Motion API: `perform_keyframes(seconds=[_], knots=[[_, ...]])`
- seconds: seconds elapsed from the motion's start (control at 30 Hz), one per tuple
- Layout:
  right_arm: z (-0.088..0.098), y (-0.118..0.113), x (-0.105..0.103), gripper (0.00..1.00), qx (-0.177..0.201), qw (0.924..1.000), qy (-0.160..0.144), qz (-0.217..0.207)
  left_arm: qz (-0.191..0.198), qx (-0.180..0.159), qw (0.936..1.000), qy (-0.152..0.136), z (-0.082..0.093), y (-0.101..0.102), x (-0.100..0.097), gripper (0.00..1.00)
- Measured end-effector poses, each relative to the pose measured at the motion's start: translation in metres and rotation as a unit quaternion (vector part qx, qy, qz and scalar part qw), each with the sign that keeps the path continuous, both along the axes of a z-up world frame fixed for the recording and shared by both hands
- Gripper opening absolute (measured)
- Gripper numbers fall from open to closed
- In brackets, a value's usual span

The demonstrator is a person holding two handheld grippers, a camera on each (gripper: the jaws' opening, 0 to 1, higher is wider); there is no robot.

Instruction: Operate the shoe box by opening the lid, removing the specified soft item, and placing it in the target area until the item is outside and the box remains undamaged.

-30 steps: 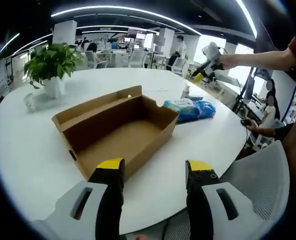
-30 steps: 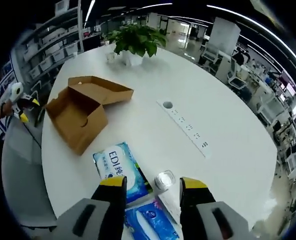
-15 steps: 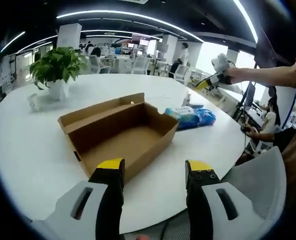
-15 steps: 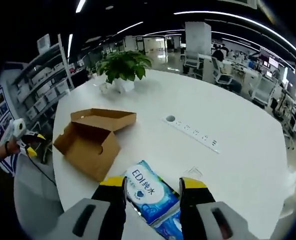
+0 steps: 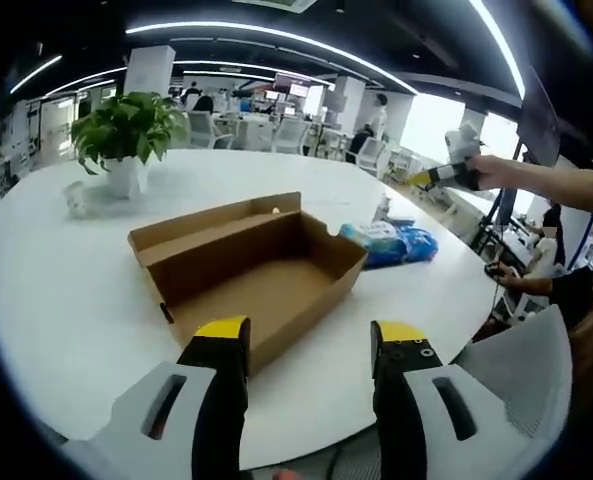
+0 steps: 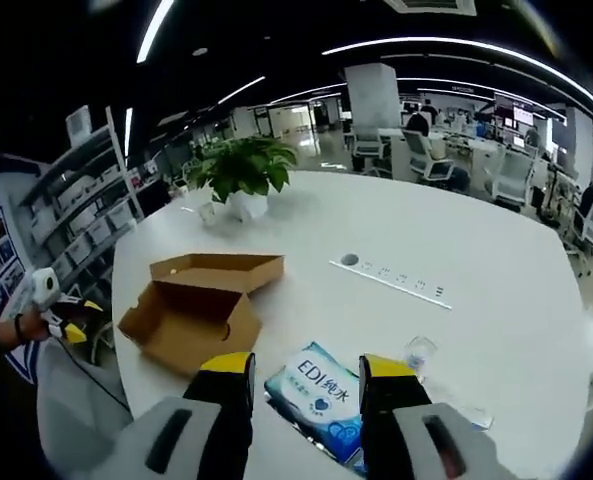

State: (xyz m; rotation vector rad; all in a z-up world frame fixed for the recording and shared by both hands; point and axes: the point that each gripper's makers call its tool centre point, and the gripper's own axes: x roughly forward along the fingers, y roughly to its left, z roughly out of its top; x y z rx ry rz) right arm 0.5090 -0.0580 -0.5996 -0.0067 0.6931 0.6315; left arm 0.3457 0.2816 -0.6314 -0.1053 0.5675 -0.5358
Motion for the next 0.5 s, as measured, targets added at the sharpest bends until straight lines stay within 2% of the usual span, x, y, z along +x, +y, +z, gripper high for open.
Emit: perform_keyframes(seconds=[0.33,0.5], knots=[[0.002,0.027,-0.02,0.4,0.034,0.9993,-0.012,-0.012,0.029,-0.01,0.9995,0.0,-0.001,0.014,0.013,0.48],[-0.01,0.039,-0.036,0.4,0.043,0.9988,-0.01,-0.019,0.049,-0.016,0.9986,0.004,-0.004,0.022,0.018,0.47]])
